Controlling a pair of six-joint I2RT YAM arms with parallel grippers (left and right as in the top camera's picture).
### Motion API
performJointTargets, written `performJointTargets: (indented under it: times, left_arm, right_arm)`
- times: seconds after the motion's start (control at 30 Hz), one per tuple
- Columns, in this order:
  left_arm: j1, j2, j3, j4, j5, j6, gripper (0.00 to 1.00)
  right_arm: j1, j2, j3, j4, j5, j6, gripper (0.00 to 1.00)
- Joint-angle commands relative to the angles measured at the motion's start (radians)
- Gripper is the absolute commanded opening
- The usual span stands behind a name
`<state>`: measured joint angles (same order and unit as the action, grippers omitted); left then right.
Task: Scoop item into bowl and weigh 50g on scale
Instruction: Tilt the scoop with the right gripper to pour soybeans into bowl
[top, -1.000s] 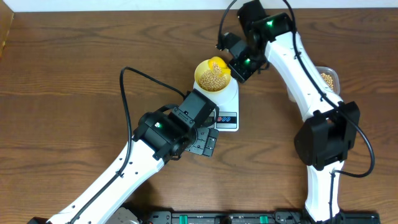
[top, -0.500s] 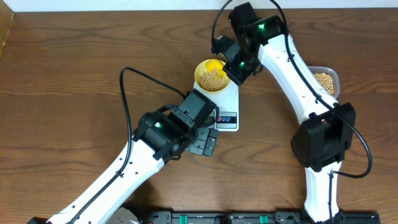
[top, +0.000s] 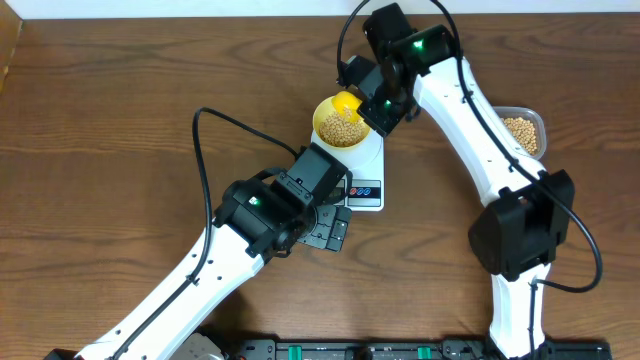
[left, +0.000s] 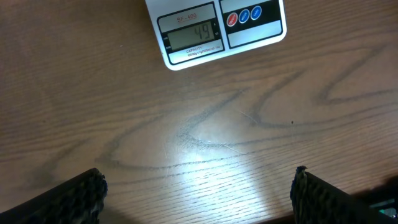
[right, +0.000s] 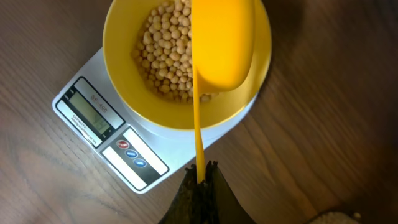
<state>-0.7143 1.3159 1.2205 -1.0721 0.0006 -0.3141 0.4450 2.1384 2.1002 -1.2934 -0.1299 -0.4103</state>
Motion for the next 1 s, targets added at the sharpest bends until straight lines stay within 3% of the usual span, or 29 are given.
performJointTargets:
  times: [0.0, 0.97]
  left_arm:
    - [0.002, 0.006, 0.013, -0.003, -0.013, 0.009, 0.97]
    - [0.002, 0.006, 0.013, -0.003, -0.013, 0.009, 0.97]
  right_arm:
    - [0.008, -0.053, 0.03, 0.0, 0.021, -0.014, 0.01]
    - [0.088, -0.069, 0.031, -0.015, 0.21, -0.017, 0.01]
